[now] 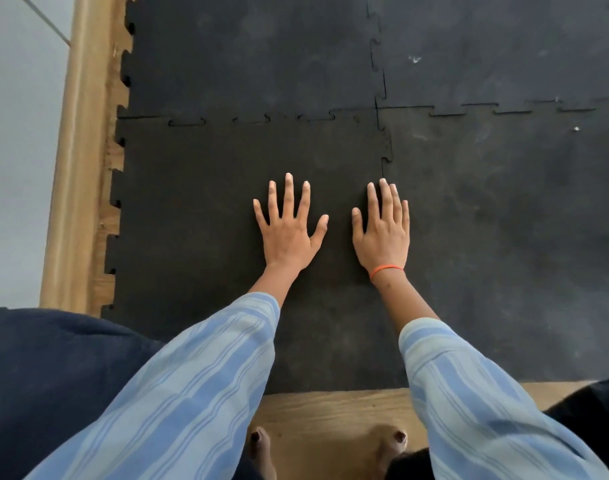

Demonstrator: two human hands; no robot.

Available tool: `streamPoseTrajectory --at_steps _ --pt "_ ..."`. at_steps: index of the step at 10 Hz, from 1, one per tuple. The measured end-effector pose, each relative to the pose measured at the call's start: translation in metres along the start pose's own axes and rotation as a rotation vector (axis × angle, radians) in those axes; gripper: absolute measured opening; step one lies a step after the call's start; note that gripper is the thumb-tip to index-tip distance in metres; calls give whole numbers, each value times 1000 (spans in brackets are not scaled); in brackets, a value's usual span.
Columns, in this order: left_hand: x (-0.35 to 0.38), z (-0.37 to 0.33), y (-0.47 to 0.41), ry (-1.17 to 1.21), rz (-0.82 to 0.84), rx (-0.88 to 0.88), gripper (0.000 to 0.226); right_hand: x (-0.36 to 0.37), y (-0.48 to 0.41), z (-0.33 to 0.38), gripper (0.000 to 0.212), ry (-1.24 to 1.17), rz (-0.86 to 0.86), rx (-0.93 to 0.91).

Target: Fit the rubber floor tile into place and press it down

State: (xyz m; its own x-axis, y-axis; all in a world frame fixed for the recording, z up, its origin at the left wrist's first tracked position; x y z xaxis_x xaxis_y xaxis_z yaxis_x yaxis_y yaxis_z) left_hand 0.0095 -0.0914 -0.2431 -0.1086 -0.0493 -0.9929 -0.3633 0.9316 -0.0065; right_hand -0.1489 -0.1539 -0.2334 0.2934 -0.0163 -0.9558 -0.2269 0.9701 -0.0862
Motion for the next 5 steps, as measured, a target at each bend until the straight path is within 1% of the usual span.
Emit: streamPoseTrajectory --at_steps 1,2,3,4,5 --pt "2 -2 1 -13 1 -20 64 -1 0 -3 50 -1 -39 30" --pt "3 -2 1 -46 117 -68 64 2 0 -3 50 0 19 44" --pt "-10 -4 -15 -51 327 -44 66 4 -13 -3 53 -13 215 78" --pt "-46 8 -15 -16 526 -55 61 -16 -24 20 54 -109 479 199" --pt "-103 10 -4 41 647 -96 51 -76 -33 50 48 -144 567 264"
Point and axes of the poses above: each hand's wrist, its own y-axis away from the middle knuckle, its own x-axis out of the palm, z = x × y, the point moved 7 cm from there along -y, towards the middle knuckle, and after that the axes turned 5 degrees about -z, right-handed, at the moved point
